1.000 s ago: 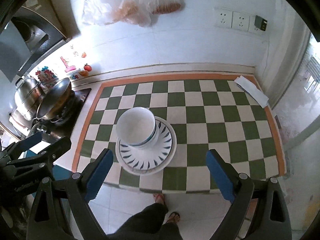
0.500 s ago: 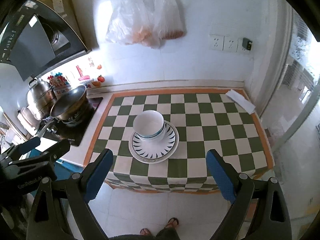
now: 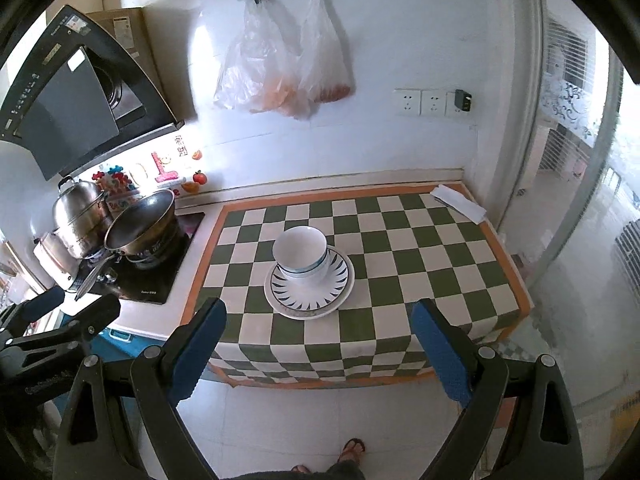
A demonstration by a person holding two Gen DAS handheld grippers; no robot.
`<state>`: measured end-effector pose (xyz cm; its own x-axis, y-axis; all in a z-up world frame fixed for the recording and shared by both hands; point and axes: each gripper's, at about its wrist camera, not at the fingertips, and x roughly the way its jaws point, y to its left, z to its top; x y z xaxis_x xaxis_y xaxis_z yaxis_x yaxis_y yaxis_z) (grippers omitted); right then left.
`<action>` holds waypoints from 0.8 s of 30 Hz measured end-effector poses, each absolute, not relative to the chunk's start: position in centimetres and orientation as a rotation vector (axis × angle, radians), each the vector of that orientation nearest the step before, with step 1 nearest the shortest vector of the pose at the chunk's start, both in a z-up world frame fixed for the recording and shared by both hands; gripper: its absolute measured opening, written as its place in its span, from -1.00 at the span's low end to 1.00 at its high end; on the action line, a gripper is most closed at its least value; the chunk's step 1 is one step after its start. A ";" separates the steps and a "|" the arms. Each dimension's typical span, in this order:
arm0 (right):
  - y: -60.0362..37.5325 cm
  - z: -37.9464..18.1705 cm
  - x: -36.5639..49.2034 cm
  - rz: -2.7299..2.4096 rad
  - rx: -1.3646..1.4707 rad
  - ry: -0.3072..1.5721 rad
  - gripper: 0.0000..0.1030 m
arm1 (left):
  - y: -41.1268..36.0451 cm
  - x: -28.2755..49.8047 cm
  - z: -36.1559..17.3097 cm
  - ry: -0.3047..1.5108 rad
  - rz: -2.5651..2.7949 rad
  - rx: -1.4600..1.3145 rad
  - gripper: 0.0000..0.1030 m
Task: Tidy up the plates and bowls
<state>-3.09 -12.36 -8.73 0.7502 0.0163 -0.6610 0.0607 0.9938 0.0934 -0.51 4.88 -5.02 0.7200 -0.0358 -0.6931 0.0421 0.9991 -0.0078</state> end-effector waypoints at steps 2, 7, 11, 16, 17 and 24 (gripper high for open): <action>-12.3 -8.5 -3.9 -0.035 0.107 0.714 0.87 | 5.0 -1.0 -4.9 0.759 -0.049 0.003 0.99; -12.2 -8.1 -5.3 -0.051 0.103 0.704 0.87 | 5.1 -2.0 -4.8 0.754 -0.066 -0.005 0.99; -12.4 -7.9 -5.9 -0.058 0.105 0.697 0.87 | 5.2 -2.5 -4.8 0.758 -0.075 -0.010 0.99; -12.4 -7.7 -6.8 -0.059 0.105 0.688 0.87 | 5.2 -3.1 -4.7 0.760 -0.081 -0.008 0.99; -12.4 -7.7 -6.9 -0.057 0.107 0.687 0.87 | 5.2 -3.2 -4.7 0.761 -0.082 -0.008 0.99; -12.5 -7.7 -7.5 -0.061 0.119 0.684 0.87 | 5.3 -3.8 -4.4 0.745 -0.079 -0.009 0.99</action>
<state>-7.45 -12.49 -7.70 0.7734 -0.0169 -0.6337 0.0950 0.9915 0.0895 -3.77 5.31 -4.43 0.7320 -0.0748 -0.6772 0.0687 0.9970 -0.0359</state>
